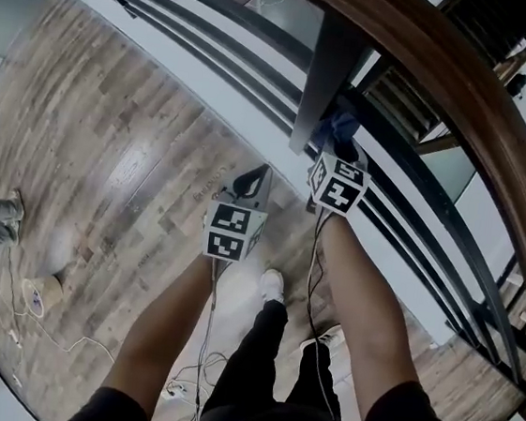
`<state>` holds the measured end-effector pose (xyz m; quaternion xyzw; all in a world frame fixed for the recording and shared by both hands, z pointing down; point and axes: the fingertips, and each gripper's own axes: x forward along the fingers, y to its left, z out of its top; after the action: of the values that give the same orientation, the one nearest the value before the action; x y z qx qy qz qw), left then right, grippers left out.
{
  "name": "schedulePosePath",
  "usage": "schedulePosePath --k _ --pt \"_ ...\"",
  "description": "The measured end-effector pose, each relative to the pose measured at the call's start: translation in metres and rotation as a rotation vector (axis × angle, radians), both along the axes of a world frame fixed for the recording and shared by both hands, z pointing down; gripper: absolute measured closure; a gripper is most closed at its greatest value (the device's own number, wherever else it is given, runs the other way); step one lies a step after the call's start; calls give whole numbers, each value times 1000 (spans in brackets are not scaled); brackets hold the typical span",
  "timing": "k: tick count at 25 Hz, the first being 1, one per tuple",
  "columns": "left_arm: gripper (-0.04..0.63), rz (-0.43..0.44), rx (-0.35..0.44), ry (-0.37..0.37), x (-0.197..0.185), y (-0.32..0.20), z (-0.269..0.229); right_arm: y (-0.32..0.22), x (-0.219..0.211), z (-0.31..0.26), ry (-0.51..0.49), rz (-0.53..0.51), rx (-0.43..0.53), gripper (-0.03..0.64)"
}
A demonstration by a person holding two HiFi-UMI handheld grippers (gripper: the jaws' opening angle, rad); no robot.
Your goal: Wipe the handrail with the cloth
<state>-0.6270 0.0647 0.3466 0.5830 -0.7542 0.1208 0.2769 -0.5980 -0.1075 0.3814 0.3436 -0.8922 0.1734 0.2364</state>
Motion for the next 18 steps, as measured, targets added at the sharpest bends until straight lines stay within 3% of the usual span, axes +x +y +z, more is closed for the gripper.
schedulePosePath --k 8,18 --pt "592 28 -17 37 24 6 11 -4 3 6 34 -20 -10 541" --pt "592 104 5 72 96 -12 3 -15 83 5 62 68 -5 541"
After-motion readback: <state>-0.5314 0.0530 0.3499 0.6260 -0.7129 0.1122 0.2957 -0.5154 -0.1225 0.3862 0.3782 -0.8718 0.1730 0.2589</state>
